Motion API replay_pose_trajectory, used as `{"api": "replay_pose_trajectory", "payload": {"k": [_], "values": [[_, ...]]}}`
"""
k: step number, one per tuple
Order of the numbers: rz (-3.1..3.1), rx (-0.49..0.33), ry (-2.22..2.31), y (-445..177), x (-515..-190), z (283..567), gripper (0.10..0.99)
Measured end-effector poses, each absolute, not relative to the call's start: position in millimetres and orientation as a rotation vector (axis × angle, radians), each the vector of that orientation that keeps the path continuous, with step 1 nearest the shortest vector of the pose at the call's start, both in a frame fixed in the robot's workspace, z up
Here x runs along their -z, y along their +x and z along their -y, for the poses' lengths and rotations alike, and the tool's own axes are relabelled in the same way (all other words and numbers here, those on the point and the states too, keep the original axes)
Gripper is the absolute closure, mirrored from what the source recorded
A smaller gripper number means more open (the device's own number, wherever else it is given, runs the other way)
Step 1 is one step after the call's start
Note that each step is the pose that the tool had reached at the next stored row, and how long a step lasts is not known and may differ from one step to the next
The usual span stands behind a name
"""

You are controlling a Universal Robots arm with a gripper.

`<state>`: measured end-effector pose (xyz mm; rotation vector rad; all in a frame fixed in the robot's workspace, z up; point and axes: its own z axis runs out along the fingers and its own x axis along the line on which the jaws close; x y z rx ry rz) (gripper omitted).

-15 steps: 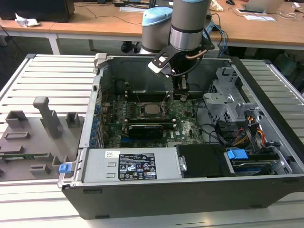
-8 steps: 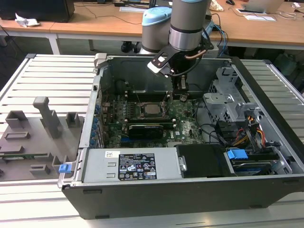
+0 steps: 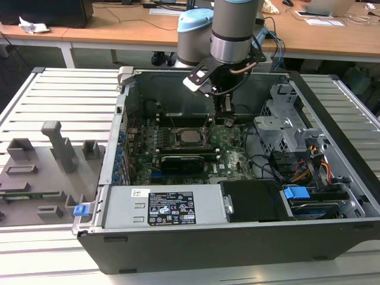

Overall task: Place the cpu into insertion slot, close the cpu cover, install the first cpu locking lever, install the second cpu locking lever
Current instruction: 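Close the cpu cover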

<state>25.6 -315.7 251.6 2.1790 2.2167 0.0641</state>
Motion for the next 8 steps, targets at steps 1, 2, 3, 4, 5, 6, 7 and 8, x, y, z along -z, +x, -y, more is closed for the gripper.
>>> {"api": "replay_pose_trajectory", "payload": {"k": [1,2,3,4,5,6,7,8], "values": [[-2.217,-0.064,2.179,25.2,-251.6,315.6,0.980],[-2.217,-0.064,2.179,24.7,-251.6,315.6,0.980],[-2.217,-0.064,2.179,24.0,-251.6,315.6,0.980],[-2.217,-0.064,2.179,23.2,-251.6,315.7,0.980],[-2.217,-0.064,2.179,22.7,-251.6,315.7,0.980],[-2.217,-0.064,2.179,22.3,-251.6,315.7,0.980],[-2.217,-0.064,2.179,21.8,-251.6,315.7,0.980],[-2.217,-0.064,2.179,21.3,-251.6,315.7,0.980]]}}
